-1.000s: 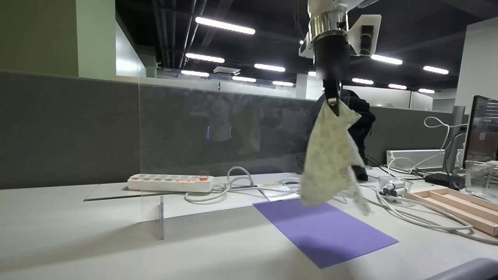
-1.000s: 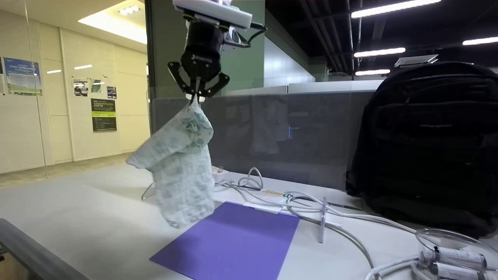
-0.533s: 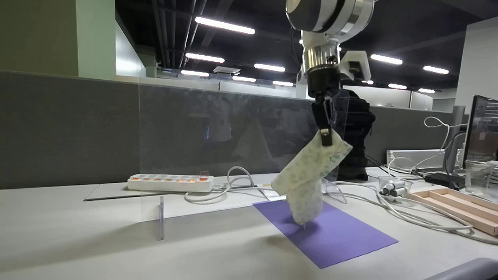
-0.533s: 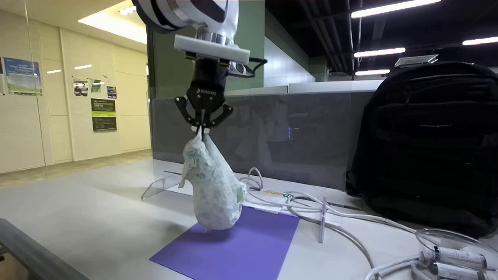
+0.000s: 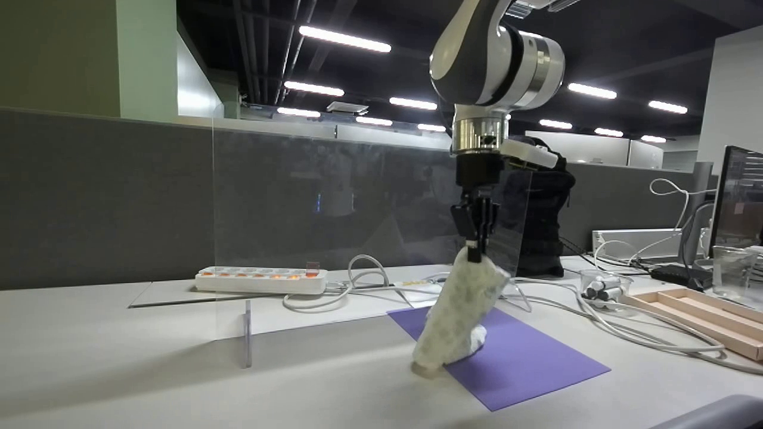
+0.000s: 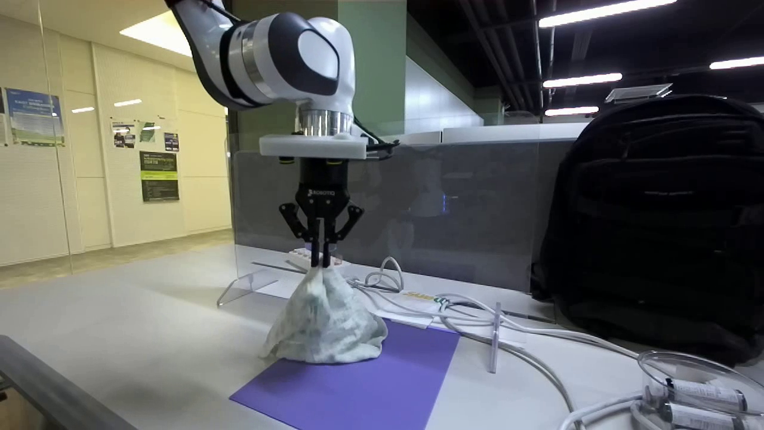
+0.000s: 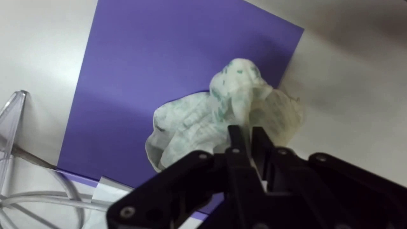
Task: Put the cloth on the purple mat
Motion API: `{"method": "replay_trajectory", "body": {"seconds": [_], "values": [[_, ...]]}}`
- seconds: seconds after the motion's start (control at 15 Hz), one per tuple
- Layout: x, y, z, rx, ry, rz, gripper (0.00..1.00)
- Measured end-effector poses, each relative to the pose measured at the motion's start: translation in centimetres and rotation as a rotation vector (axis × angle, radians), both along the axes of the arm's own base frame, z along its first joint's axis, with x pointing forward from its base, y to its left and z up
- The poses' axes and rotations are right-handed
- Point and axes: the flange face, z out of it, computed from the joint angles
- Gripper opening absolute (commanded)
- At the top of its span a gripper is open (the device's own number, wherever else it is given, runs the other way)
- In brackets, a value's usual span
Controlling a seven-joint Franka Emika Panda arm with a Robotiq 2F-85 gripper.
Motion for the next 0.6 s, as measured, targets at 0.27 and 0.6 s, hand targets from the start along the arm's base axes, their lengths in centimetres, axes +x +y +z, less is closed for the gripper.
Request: {"method": "replay_trajectory", "body": {"seconds": [0.27, 0.6], "values": [[-0.1, -0.2, 0.1, -0.076, 0.022, -0.099, 0.74], [0.3, -0.3, 2.2, -0.119, -0.017, -0.186, 1.00]]}}
